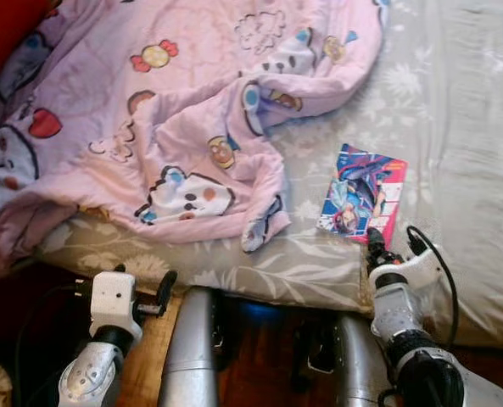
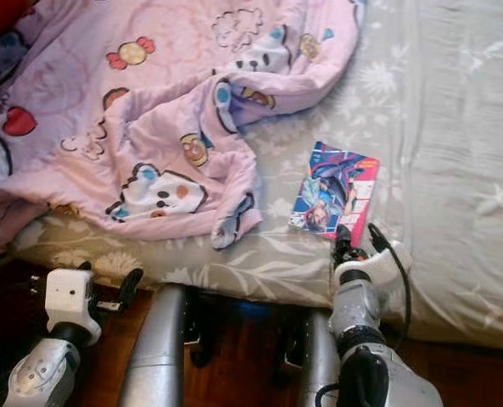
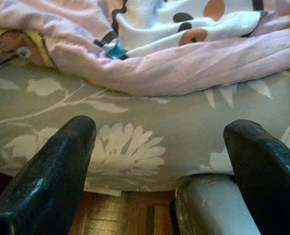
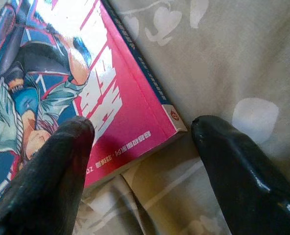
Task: Clean up the room
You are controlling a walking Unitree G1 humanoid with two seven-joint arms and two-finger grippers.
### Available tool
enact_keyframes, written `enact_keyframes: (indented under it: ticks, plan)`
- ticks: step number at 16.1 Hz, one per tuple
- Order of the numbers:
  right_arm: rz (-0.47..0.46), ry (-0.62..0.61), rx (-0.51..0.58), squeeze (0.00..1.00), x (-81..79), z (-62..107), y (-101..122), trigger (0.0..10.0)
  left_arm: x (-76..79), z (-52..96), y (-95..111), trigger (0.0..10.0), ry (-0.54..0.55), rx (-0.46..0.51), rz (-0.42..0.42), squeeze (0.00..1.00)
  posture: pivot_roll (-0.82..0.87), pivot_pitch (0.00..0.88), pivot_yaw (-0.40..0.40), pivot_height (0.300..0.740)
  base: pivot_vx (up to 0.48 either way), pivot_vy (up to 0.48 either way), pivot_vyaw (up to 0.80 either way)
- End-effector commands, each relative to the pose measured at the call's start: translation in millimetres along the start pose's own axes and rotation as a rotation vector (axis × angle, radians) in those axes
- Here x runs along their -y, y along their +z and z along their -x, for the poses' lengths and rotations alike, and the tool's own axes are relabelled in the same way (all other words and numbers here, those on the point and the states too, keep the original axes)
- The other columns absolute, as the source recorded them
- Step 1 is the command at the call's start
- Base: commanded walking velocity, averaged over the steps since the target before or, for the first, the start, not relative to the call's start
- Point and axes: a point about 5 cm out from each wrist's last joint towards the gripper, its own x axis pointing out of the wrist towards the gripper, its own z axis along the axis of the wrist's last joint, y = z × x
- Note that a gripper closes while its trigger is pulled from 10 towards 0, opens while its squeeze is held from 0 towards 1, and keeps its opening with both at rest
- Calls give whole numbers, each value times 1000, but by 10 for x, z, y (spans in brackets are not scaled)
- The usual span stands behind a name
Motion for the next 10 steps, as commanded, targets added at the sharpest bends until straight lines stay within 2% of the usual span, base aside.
enact_keyframes:
  ticks: [1, 6, 7, 10]
  plan:
    - [-72, -70, -77, 0, 225, 133, -223, 10000, -35, 106, -56, 10000, 11, -42, -13, 0, 395, 589, 50, 608, 0, 0, 0]
    - [-275, 29, -71, 0, 152, 150, -302, 10000, -7, 121, 21, 10000, 4, -30, -34, 0, 408, 607, 58, 608, 0, 0, 0]
    - [-296, 57, -78, 0, 122, 149, -316, 10000, -5, 127, 19, 10000, 5, -31, -34, 0, 406, 607, 57, 608, 0, 0, 0]
    - [-280, 95, -76, 0, 48, 118, -290, 10000, -1, 144, 7, 10000, 10, -40, -31, 0, 407, 607, 52, 608, 0, 0, 0]
